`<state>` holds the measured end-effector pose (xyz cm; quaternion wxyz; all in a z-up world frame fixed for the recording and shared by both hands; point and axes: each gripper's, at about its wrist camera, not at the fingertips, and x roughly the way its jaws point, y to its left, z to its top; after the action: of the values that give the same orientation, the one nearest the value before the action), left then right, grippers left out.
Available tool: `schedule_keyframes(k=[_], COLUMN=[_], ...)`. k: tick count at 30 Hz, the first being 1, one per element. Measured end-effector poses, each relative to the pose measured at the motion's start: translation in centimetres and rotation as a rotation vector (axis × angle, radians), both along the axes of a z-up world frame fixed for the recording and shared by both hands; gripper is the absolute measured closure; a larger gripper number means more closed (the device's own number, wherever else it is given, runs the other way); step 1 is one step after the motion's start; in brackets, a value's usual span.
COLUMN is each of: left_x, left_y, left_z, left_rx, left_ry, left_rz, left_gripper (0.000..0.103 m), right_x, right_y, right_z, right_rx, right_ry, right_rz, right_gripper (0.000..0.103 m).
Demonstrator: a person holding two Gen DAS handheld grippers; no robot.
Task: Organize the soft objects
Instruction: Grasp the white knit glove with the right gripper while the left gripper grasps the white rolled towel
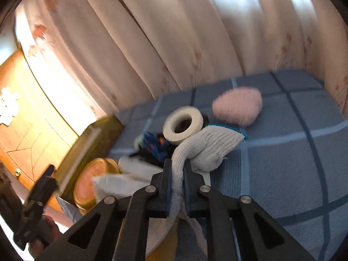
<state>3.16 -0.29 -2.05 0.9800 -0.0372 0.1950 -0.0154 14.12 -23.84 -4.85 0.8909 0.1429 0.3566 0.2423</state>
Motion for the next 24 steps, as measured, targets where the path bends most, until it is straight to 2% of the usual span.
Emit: schedule_keyframes(k=[5,11,20,24], left_x=[0.1,1.1,3.4,4.4], left_y=[-1.4,-4.0,-8.2,-9.0], left_z=[0.1,0.0,-0.6,-0.9], left_rx=[0.02,0.069,0.146,0.165], left_ry=[0.005,0.02,0.068,0.087], left_rz=[-0.034,-0.107,-0.208,-0.227], left_gripper=[0.0,0.0,0.0,0.005], right_x=[-1.4,-2.0,-0.2,0.0], right_y=[-0.5,-0.9,-3.1,-3.6], right_z=[2.1,2.2,0.6,0.3], right_rx=[-0.03,-0.114,-0.145,-0.136], right_ry=[-0.112,-0.191,-0.202,-0.199], right_rz=[-0.039,-0.099,-0.19,-0.204], right_gripper=[0.093,0.093,0.093,0.093])
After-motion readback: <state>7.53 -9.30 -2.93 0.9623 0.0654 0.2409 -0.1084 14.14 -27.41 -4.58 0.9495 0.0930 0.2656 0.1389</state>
